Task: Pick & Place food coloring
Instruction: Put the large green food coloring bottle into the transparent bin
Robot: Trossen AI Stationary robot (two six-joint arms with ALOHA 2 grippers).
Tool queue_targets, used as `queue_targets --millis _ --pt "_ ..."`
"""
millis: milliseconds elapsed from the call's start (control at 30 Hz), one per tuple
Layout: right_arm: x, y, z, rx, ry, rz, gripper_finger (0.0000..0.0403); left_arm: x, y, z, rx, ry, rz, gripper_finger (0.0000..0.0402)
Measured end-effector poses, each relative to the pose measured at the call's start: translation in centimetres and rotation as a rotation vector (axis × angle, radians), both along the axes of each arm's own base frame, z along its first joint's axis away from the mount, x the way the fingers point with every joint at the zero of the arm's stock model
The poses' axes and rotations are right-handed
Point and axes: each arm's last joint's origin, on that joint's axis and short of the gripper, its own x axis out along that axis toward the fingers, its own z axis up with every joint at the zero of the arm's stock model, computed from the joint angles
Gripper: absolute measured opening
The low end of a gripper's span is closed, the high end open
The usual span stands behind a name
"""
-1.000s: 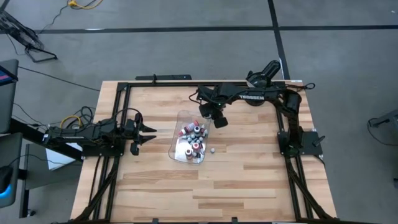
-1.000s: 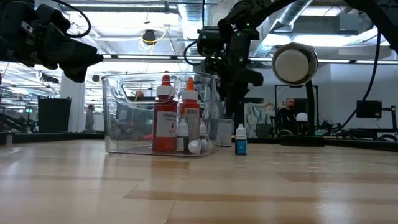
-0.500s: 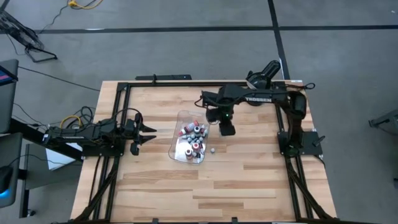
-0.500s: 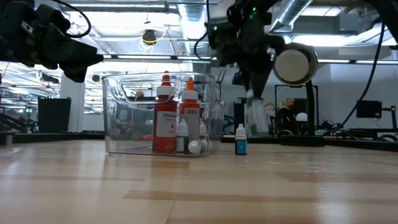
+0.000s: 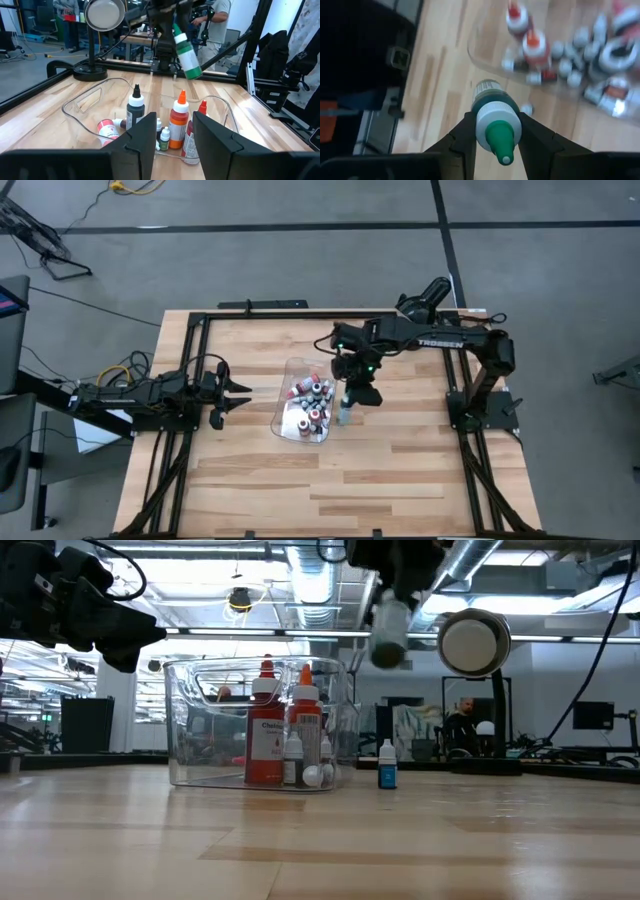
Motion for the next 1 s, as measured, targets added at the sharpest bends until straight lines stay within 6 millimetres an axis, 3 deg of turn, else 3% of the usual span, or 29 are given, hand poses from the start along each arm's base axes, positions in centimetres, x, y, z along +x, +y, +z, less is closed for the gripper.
queue_targets --millis 567,767,1000 --pt "4.3 1.9 1.8 0.004 -0.366 -0.087 0.0107 0.0 0.0 0.0 0.0 0.0 0.0 0.0118" --pt "5.3 2.3 1.5 -0.116 -0.31 -0.166 0.0107 0.0 0.0 0.0 0.0 0.0 0.001 0.0118" --pt "7.7 2.8 2.9 -0.32 -0.221 -0.251 0.0107 0.0 0.0 0.0 0.0 0.0 0.0 0.0118"
